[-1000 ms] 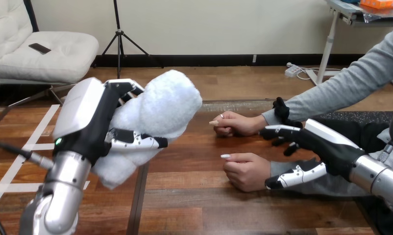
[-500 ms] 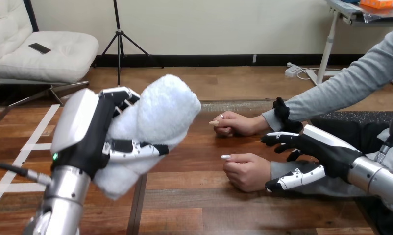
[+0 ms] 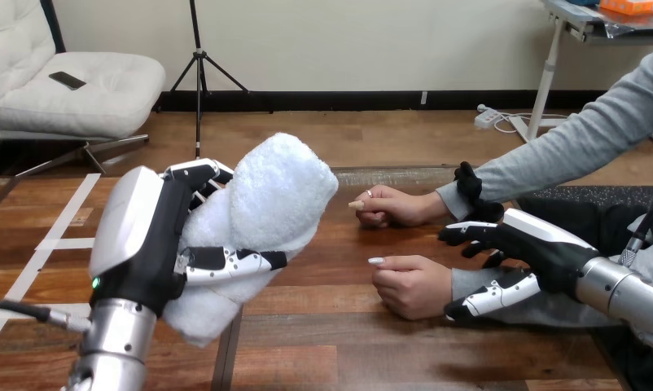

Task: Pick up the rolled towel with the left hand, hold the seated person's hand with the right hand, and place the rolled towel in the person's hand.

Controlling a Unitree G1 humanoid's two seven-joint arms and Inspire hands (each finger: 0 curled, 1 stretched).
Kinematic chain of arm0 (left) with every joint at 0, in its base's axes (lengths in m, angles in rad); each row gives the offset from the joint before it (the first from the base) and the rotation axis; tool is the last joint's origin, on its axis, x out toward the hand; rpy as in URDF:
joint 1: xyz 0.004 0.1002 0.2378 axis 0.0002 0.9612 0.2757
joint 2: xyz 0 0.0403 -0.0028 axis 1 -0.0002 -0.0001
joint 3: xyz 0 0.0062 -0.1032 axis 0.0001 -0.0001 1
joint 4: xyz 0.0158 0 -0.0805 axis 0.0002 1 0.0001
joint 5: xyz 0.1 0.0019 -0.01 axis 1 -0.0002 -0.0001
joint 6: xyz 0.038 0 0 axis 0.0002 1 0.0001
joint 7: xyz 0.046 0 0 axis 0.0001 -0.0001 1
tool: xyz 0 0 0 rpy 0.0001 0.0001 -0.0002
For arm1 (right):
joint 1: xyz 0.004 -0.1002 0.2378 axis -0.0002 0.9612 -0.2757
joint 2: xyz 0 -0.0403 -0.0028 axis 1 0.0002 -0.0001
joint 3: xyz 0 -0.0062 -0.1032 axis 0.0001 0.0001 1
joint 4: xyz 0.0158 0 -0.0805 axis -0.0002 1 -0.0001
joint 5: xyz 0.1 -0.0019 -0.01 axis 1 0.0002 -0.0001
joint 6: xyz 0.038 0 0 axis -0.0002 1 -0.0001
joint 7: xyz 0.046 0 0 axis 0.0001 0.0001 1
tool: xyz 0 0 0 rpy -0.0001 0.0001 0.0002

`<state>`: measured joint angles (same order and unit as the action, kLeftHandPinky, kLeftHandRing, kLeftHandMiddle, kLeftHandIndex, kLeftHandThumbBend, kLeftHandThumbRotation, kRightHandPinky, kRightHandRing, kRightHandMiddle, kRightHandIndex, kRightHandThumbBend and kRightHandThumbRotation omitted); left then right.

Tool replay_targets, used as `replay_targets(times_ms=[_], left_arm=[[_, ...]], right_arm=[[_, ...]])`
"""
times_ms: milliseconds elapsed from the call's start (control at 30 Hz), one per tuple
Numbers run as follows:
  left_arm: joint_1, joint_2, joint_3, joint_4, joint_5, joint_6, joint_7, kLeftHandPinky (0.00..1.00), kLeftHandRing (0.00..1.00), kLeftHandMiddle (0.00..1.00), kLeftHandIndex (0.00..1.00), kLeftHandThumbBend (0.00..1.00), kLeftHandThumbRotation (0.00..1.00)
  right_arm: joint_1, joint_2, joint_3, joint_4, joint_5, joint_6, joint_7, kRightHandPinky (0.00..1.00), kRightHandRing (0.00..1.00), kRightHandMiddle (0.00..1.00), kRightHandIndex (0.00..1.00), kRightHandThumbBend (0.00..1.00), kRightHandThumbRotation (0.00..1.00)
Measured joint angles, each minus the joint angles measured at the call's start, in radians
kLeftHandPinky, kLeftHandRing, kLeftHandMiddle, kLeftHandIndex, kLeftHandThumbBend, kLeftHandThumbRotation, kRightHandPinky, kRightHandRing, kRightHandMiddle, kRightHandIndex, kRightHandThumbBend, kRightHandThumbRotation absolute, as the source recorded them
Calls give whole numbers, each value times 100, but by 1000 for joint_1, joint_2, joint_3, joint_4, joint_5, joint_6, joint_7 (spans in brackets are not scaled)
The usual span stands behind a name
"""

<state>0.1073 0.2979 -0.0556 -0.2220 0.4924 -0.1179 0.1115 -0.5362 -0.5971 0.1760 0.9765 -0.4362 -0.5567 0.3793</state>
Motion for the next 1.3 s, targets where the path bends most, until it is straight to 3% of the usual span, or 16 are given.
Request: replay_targets(times_ms=[367,667,1300], left_arm=[[19,-32,0,-20,-21,-20,3,32,36,41,42,62,0],[19,-35,0,-27,-49,-20,-13,31,35,41,42,62,0],[20,-35,0,-27,-79,-20,-40,31,36,41,43,62,0]], right_arm=[[-31,0,27,48,-32,0,-48,70,80,84,82,100,27],[-58,0,52,88,-54,1,-81,70,79,82,80,100,26],[-115,0,120,157,-112,12,-87,69,78,81,79,100,21]])
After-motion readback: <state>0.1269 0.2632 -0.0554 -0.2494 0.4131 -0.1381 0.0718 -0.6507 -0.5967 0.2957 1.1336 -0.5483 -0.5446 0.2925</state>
